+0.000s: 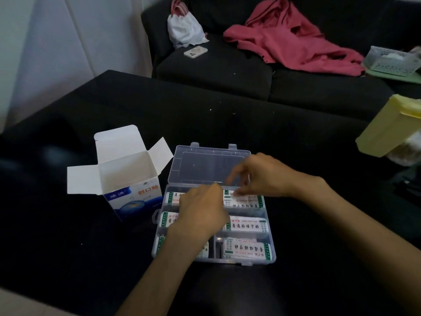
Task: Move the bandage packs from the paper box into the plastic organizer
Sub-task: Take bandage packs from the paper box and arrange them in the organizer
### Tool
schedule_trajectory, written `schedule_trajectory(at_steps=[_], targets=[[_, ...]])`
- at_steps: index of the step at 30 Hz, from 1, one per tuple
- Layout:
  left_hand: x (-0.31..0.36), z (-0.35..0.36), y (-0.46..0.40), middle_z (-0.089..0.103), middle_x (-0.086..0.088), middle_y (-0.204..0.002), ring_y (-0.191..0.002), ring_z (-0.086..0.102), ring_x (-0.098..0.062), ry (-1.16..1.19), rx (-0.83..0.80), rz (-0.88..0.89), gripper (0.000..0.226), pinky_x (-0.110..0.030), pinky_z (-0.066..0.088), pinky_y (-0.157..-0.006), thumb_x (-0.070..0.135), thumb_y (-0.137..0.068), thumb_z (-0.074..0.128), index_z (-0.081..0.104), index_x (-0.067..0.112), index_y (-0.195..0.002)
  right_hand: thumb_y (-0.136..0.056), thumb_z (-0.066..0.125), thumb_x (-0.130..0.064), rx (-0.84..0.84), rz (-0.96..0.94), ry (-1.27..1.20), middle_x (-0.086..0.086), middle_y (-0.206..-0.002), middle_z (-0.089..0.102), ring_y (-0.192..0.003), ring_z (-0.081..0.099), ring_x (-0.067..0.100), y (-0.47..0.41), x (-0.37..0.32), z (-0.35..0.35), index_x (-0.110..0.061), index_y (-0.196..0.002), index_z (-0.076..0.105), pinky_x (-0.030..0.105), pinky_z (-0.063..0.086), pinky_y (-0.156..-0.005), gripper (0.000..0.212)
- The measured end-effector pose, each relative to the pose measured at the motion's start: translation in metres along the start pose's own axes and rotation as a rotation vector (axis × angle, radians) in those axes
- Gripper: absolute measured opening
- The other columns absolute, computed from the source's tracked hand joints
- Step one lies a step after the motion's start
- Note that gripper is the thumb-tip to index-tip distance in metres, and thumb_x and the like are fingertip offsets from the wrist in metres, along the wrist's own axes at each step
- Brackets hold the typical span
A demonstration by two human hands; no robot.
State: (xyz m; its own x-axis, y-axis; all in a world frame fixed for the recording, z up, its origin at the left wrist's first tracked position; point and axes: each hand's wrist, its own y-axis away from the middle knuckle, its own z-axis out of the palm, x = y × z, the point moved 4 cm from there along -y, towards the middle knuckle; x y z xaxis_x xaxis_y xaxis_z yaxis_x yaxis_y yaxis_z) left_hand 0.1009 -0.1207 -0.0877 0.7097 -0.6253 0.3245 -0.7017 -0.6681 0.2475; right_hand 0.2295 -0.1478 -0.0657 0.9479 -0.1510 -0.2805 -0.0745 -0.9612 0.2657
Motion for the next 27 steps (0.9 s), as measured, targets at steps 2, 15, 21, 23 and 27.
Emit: schedule_trajectory(at_steps=[2, 15, 21, 23, 27], targets=[[-0.003, 0.001, -0.001, 0.063, 0.001, -0.11, -0.097, 0.058, -0.02, 0.029, 0.001, -0.002, 0.02, -0.031, 0.038, -0.073, 0.02, -0.088, 0.06, 0.064, 0.02, -0.107, -0.079, 0.072, -0.033, 0.006, 0.048, 0.041, -0.011, -0.086, 0.064, -0.075, 0.057, 0.001, 0.006, 0.003, -0.006, -0.031, -0.098, 0.068, 0.024, 0.052, -0.069, 0.019], [-0.006, 0.005, -0.005, 0.065, 0.003, -0.109, -0.089, 0.058, -0.015, 0.059, -0.011, 0.03, 0.02, -0.029, 0.042, -0.071, 0.022, -0.089, 0.061, 0.067, 0.021, -0.108, -0.081, 0.069, -0.04, -0.022, 0.138, -0.099, -0.011, -0.096, 0.068, -0.077, 0.059, 0.005, 0.019, 0.028, 0.023, -0.03, -0.107, 0.071, 0.026, 0.054, -0.07, 0.028], [-0.005, 0.003, -0.007, 0.064, 0.008, -0.086, -0.071, 0.054, -0.006, 0.095, -0.088, 0.046, 0.022, -0.022, 0.038, -0.058, 0.034, -0.088, 0.061, 0.068, 0.022, -0.106, -0.092, 0.056, -0.035, -0.099, 0.117, -0.13, -0.01, -0.108, 0.069, -0.092, 0.063, 0.004, 0.018, 0.031, 0.024, -0.028, -0.11, 0.067, 0.032, 0.055, -0.083, 0.023], [-0.005, 0.003, -0.007, 0.064, 0.007, -0.081, -0.072, 0.057, -0.008, 0.134, -0.084, 0.018, 0.024, -0.025, 0.046, -0.063, 0.04, -0.09, 0.058, 0.069, 0.02, -0.097, -0.091, 0.057, -0.035, -0.106, 0.107, -0.066, -0.013, -0.108, 0.068, -0.093, 0.061, 0.003, 0.014, 0.029, 0.02, -0.03, -0.111, 0.068, 0.032, 0.054, -0.084, 0.023], [-0.003, 0.004, -0.007, 0.053, 0.003, -0.071, -0.073, 0.056, -0.015, 0.046, 0.083, -0.039, 0.031, -0.03, 0.044, -0.068, 0.041, -0.096, 0.047, 0.059, 0.015, -0.083, -0.087, 0.064, -0.034, -0.122, 0.065, 0.029, -0.017, -0.098, 0.069, -0.08, 0.058, 0.001, 0.006, 0.025, 0.013, -0.034, -0.1, 0.072, 0.028, 0.054, -0.075, 0.015]])
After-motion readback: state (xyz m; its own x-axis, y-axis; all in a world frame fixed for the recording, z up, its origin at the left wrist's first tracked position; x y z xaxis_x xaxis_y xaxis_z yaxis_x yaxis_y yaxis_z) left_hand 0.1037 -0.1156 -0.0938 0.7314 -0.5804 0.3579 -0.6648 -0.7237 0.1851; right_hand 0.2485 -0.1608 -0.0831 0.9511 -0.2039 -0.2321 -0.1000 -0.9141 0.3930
